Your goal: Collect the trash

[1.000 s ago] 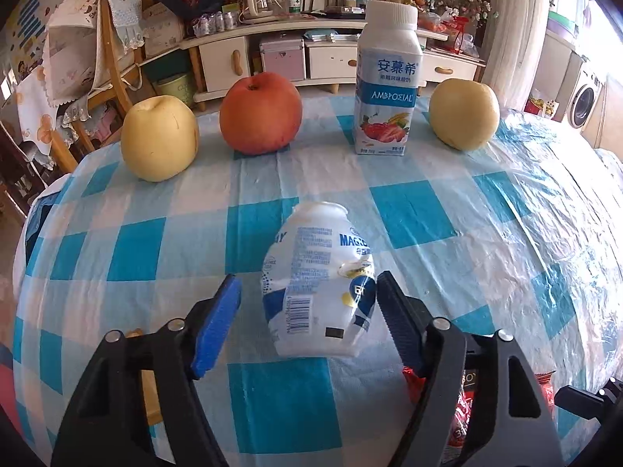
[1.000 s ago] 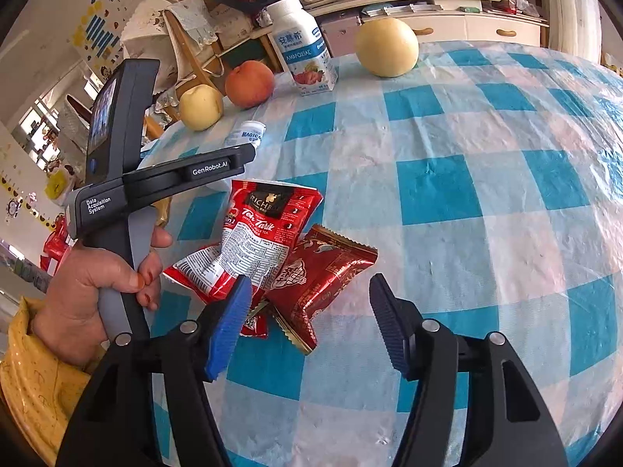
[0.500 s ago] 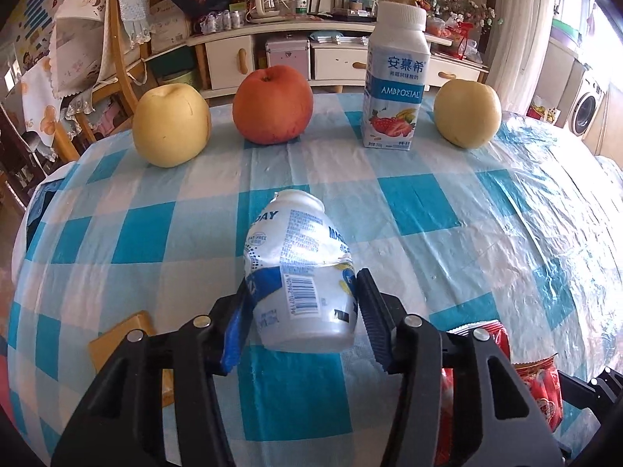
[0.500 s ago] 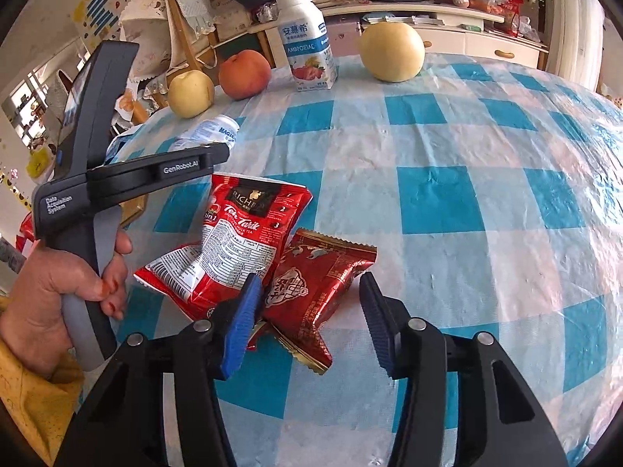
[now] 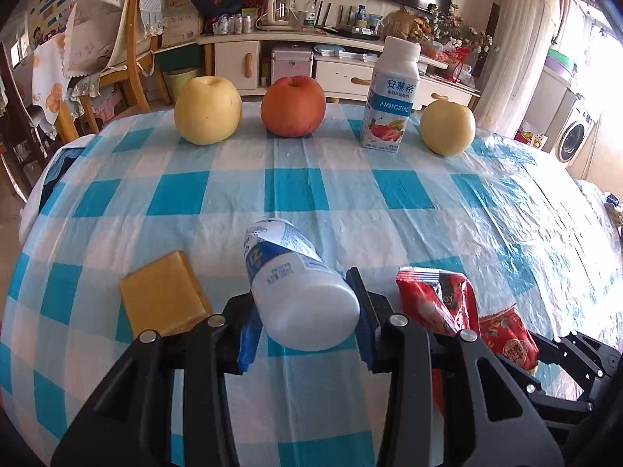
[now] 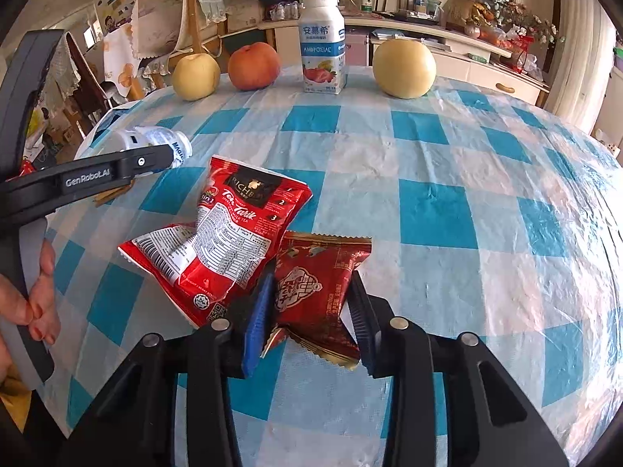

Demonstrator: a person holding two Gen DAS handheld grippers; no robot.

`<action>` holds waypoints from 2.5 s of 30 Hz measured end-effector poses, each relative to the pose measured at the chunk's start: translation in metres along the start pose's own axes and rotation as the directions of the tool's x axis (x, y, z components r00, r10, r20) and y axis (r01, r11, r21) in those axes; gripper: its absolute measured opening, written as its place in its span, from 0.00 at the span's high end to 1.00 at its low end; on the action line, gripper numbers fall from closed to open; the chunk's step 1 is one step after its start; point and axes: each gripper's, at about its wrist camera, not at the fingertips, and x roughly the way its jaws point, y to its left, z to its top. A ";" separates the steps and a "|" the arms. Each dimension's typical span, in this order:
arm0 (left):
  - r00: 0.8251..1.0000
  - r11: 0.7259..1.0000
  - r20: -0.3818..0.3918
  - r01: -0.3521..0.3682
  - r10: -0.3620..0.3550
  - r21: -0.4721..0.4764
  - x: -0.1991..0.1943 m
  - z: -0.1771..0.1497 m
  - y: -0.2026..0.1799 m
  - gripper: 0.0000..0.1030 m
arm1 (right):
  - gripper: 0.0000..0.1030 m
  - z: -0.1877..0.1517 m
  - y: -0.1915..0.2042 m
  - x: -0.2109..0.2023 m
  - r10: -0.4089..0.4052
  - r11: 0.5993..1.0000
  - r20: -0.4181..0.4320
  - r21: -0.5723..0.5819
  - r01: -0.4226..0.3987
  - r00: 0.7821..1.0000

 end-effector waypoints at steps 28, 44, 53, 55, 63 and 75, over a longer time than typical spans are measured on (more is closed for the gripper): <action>0.988 0.976 0.085 0.140 -0.128 -0.168 -0.075 -0.071 0.054 0.61 | 0.68 0.006 -0.009 -0.042 0.217 0.961 0.160 0.140 -0.240 0.963; 0.974 0.950 0.148 0.202 -0.170 -0.237 -0.097 -0.077 0.101 0.66 | 0.68 0.008 0.058 -0.063 0.225 0.971 0.177 0.039 -0.236 0.958; 0.966 0.938 0.209 0.206 -0.150 -0.279 -0.121 -0.075 0.133 0.66 | 0.68 0.014 0.100 -0.062 0.254 0.966 0.159 -0.005 -0.257 0.954; 0.963 0.937 0.228 0.206 -0.143 -0.283 -0.129 -0.074 0.139 0.66 | 0.68 0.015 0.110 -0.061 0.268 0.963 0.153 -0.011 -0.270 0.951; 0.947 0.920 0.298 0.223 -0.125 -0.323 -0.153 -0.075 0.171 0.66 | 0.68 0.024 0.154 -0.058 0.334 0.943 0.122 -0.044 -0.331 0.935; 0.924 0.873 0.382 0.181 0.007 -0.453 -0.191 -0.085 0.243 0.66 | 0.68 0.051 0.278 -0.056 0.474 0.865 0.054 -0.213 -0.453 0.879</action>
